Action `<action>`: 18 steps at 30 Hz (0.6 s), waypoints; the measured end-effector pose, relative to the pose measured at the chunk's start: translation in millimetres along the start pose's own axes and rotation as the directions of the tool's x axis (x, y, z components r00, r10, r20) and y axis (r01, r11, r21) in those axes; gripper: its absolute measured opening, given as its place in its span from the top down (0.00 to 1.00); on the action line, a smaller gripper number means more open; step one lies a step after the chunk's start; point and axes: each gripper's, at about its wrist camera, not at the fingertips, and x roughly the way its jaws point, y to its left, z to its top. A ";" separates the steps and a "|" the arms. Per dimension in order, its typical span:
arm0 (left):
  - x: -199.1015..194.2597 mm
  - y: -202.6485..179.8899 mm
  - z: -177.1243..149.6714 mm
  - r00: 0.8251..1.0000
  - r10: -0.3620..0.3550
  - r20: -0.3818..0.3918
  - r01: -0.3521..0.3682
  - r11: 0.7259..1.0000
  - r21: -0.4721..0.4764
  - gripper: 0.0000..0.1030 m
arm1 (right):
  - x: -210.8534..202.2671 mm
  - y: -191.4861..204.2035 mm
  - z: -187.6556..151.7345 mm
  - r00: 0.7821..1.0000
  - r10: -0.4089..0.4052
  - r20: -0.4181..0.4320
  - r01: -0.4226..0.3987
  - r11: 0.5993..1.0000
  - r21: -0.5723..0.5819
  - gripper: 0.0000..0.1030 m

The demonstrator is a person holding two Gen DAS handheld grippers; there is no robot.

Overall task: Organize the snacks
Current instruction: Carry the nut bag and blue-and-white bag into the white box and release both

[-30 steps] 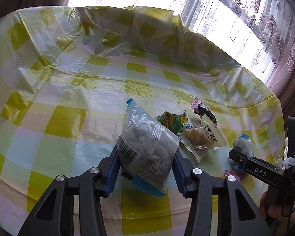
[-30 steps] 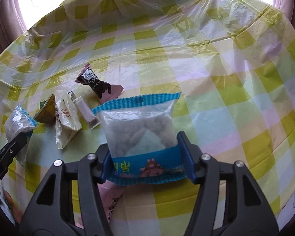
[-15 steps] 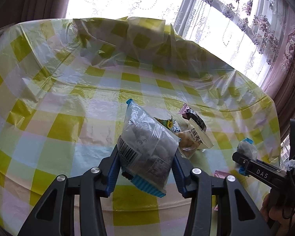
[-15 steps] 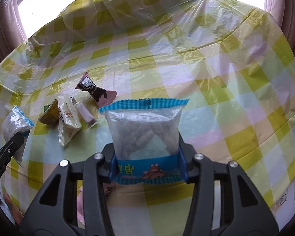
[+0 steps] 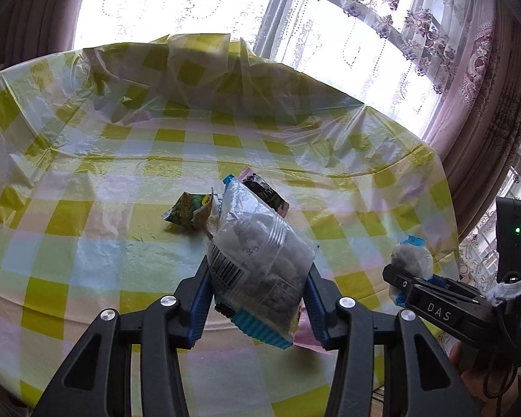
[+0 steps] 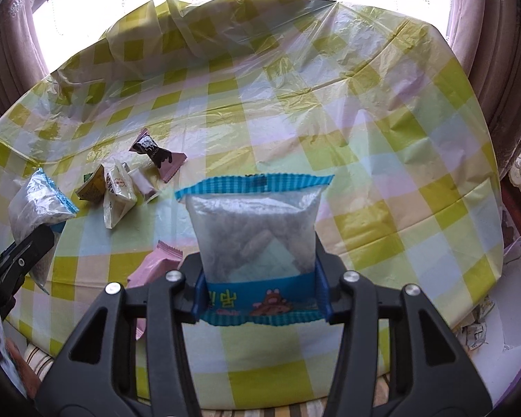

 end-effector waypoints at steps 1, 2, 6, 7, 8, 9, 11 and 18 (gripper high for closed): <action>-0.8 -6.0 -1.5 1.000 -0.011 -0.005 0.011 1.000 0.005 0.53 | -3.5 -3.0 -2.2 1.000 0.000 -0.002 0.000 1.000 -0.002 0.50; -1.4 -11.4 -2.7 1.000 -0.024 -0.009 0.024 1.000 0.009 0.53 | -7.1 -6.3 -4.5 1.000 0.002 -0.005 -0.002 1.000 -0.002 0.50; -5.4 -34.0 -9.1 0.998 -0.065 -0.027 0.066 0.997 0.030 0.53 | -21.3 -20.4 -13.9 1.000 0.002 -0.010 -0.002 1.000 -0.006 0.50; -6.0 -39.2 -10.8 0.997 -0.074 -0.032 0.075 0.997 0.034 0.53 | -24.6 -23.7 -16.3 1.000 0.001 -0.012 -0.001 1.000 -0.006 0.50; -6.8 -44.3 -12.5 0.996 -0.082 -0.038 0.083 0.996 0.037 0.53 | -27.8 -26.8 -18.2 1.000 0.000 -0.014 0.000 1.000 -0.006 0.50; -7.1 -48.7 -13.8 0.995 -0.092 -0.044 0.094 0.995 0.038 0.53 | -30.9 -30.2 -19.7 1.000 0.000 -0.015 0.000 1.000 -0.007 0.50; -8.7 -57.9 -16.6 0.992 -0.110 -0.053 0.113 0.993 0.039 0.53 | -37.8 -36.0 -23.2 1.000 -0.009 -0.014 0.009 1.000 -0.011 0.50; -12.9 -93.1 -25.7 0.982 -0.165 -0.089 0.171 0.983 0.069 0.53 | -59.9 -62.4 -31.6 1.000 -0.016 -0.011 0.016 1.000 -0.001 0.50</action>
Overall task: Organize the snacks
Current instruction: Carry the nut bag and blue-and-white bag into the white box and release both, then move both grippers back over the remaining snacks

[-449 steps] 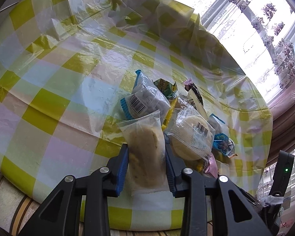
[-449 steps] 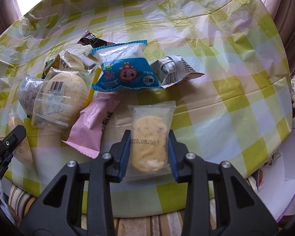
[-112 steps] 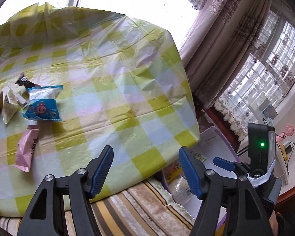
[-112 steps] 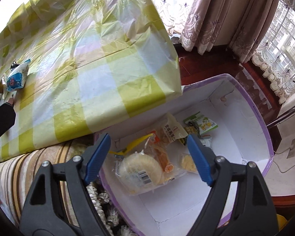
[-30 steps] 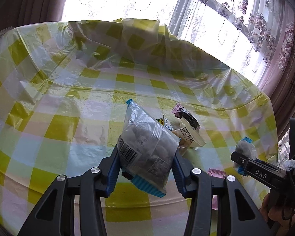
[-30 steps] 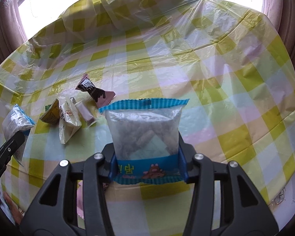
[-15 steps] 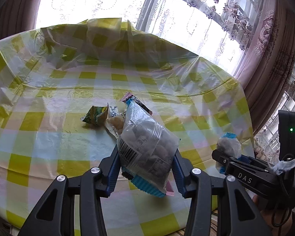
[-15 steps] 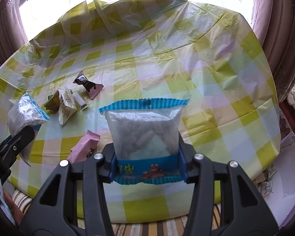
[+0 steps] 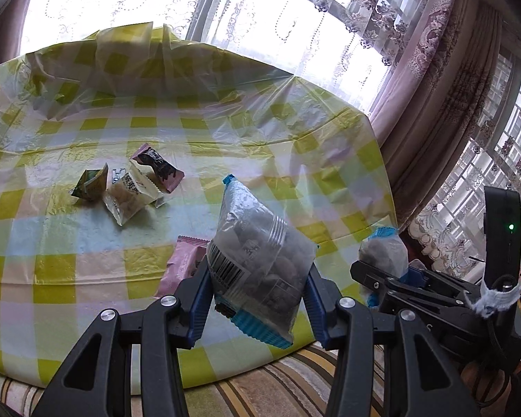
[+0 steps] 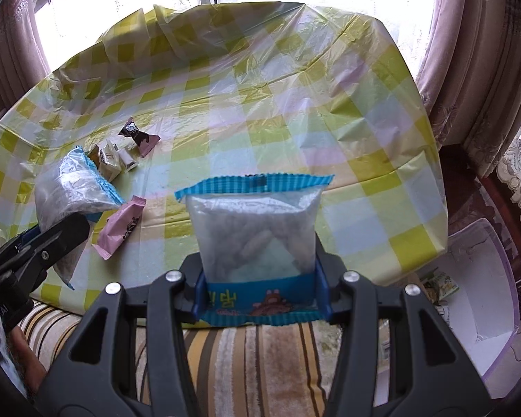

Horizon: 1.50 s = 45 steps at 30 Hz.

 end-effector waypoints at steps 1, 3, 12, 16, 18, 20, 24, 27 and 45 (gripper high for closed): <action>0.9 -4.7 -0.9 1.000 -0.008 -0.006 0.008 1.000 0.004 0.53 | -3.0 -4.3 -1.5 1.000 -0.002 0.000 0.002 1.000 -0.001 0.50; 2.8 -13.8 -3.9 0.999 -0.028 -0.021 0.028 1.000 0.012 0.53 | -8.2 -14.3 -4.6 1.000 -0.003 -0.005 0.003 1.000 0.000 0.50; 19.7 -60.4 -17.7 0.990 -0.100 -0.096 0.108 0.991 0.080 0.53 | -23.5 -74.5 -18.9 0.998 -0.055 -0.026 0.057 0.996 0.068 0.50; 29.5 -81.4 -21.9 0.979 -0.138 -0.150 0.156 0.982 0.109 0.53 | -26.1 -102.5 -27.0 0.995 -0.093 -0.043 0.098 0.990 0.106 0.50; 35.5 -91.3 -23.8 0.970 -0.160 -0.181 0.183 0.976 0.117 0.53 | -25.7 -116.4 -31.3 0.991 -0.121 -0.056 0.127 0.984 0.123 0.50; 41.5 -101.2 -25.9 0.963 -0.173 -0.208 0.202 0.971 0.126 0.53 | -24.7 -129.2 -36.4 0.988 -0.138 -0.072 0.147 0.980 0.137 0.50; 51.8 -119.1 -30.0 0.945 -0.194 -0.264 0.238 0.960 0.145 0.53 | -23.0 -154.5 -47.0 0.980 -0.173 -0.102 0.189 0.967 0.171 0.49; 59.4 -132.1 -34.5 0.931 -0.203 -0.302 0.260 0.952 0.163 0.53 | -22.0 -173.6 -52.9 0.974 -0.193 -0.122 0.215 0.954 0.210 0.49; 71.9 -175.6 -55.7 0.837 -0.292 -0.462 0.424 0.880 0.213 0.37 | -28.3 -192.2 -48.2 0.966 -0.232 -0.113 0.252 0.939 0.234 0.33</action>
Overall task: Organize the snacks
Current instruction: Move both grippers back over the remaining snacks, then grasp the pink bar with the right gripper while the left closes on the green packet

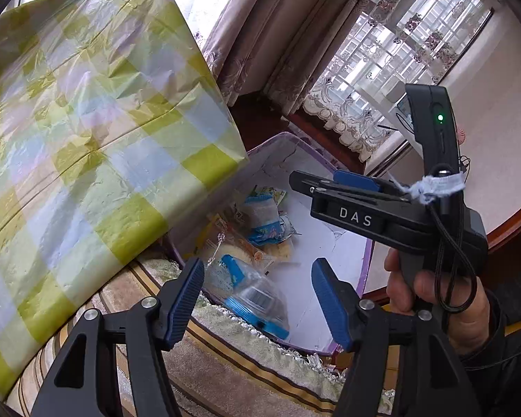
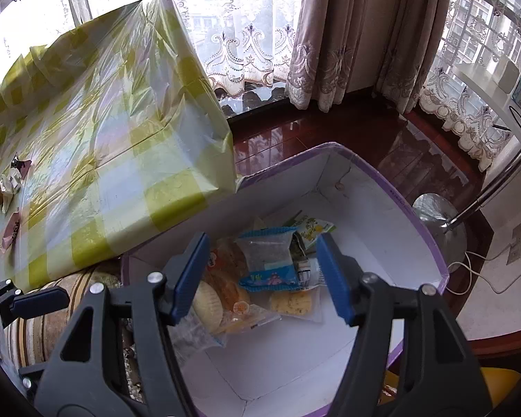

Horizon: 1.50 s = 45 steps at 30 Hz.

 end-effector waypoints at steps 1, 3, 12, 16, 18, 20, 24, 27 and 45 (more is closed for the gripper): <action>-1.5 2.1 0.3 1.000 0.003 0.006 -0.003 1.000 -0.008 0.37 | 0.0 2.8 -1.4 1.000 0.004 -0.001 -0.004 1.000 -0.003 0.32; -5.0 6.0 0.8 1.000 0.017 0.020 -0.016 1.000 -0.021 0.37 | -0.6 7.3 -1.8 1.000 0.012 -0.002 -0.012 1.000 -0.010 0.30; -38.6 43.7 1.4 0.981 0.150 0.120 -0.136 0.984 -0.118 0.37 | 2.2 40.6 -6.7 0.996 0.077 -0.033 -0.079 0.995 -0.056 0.25; -59.9 71.1 -2.3 0.960 0.229 0.160 -0.199 0.963 -0.182 0.37 | -1.5 66.1 -10.5 0.991 0.131 -0.033 -0.134 0.986 -0.104 0.25; -71.4 87.3 -6.1 0.946 0.268 0.184 -0.225 0.948 -0.224 0.37 | -2.9 82.1 -12.1 0.987 0.155 -0.040 -0.159 0.979 -0.125 0.25; -84.3 103.6 -11.0 0.927 0.316 0.203 -0.257 0.929 -0.268 0.37 | -4.0 97.7 -13.2 0.981 0.185 -0.053 -0.191 0.971 -0.146 0.25; -110.7 138.6 -26.0 0.888 0.402 0.223 -0.309 0.881 -0.358 0.37 | -7.8 132.0 -12.1 0.965 0.250 -0.072 -0.259 0.952 -0.165 0.25; -130.8 166.9 -39.9 0.855 0.469 0.223 -0.346 0.835 -0.429 0.37 | -9.7 162.4 -10.1 0.952 0.293 -0.084 -0.304 0.934 -0.185 0.23; -196.8 250.8 -87.5 0.774 0.590 0.231 -0.372 0.717 -0.589 0.37 | 9.7 328.4 -13.7 0.922 0.358 -0.150 -0.387 0.870 -0.306 0.23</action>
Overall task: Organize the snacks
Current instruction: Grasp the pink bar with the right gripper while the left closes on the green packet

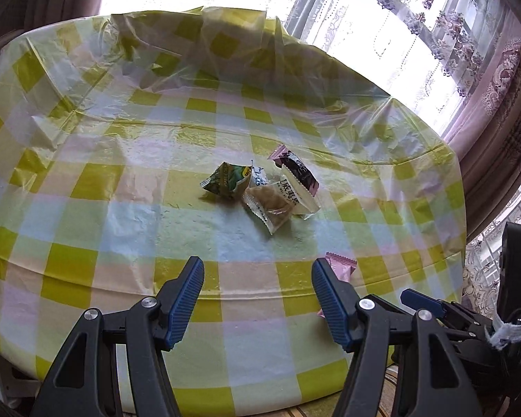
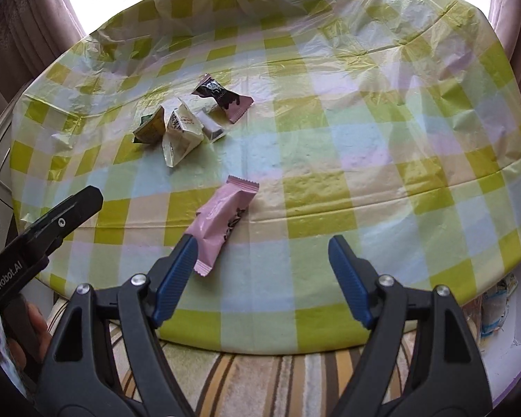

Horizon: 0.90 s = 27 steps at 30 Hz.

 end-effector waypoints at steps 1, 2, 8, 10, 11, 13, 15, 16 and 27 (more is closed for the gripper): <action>0.1 2.4 1.4 1.000 0.002 0.002 -0.002 1.000 -0.002 0.37 | 3.3 3.3 1.6 1.000 0.000 -0.002 -0.001 1.000 -0.004 0.23; 0.5 4.8 2.8 1.000 0.004 0.003 -0.004 1.000 -0.004 0.37 | 6.6 6.7 3.1 1.000 -0.006 -0.001 0.006 1.000 -0.009 0.23; 8.4 17.9 11.9 1.000 0.006 0.001 -0.006 1.000 -0.025 0.37 | 26.3 17.1 10.1 0.999 -0.034 -0.017 0.033 0.999 -0.028 0.23; 13.4 20.5 15.6 1.000 -0.003 -0.003 0.003 0.999 -0.033 0.37 | 30.9 19.9 10.8 0.999 -0.041 -0.021 0.040 0.999 -0.037 0.26; 16.5 21.6 17.9 1.000 -0.008 -0.006 0.007 0.999 -0.039 0.37 | 32.7 20.9 10.6 0.999 -0.045 -0.023 0.044 0.998 -0.043 0.28; 22.9 22.9 23.3 1.000 -0.009 -0.007 0.009 0.999 -0.045 0.37 | 37.7 22.6 10.5 0.998 -0.049 -0.032 0.047 0.998 -0.052 0.34; 29.2 23.1 29.6 1.000 -0.014 -0.004 0.014 0.999 -0.045 0.37 | 42.2 21.9 9.2 0.998 -0.051 -0.042 0.049 0.997 -0.053 0.42; 32.5 22.7 32.9 1.000 -0.017 -0.002 0.017 0.999 -0.044 0.37 | 41.7 22.3 9.6 0.998 -0.057 -0.030 0.056 0.997 -0.056 0.43; 90.9 30.1 65.7 0.999 -0.036 -0.032 0.035 0.999 -0.035 0.37 | 44.3 22.6 18.2 0.998 -0.065 0.019 0.067 0.995 -0.071 0.75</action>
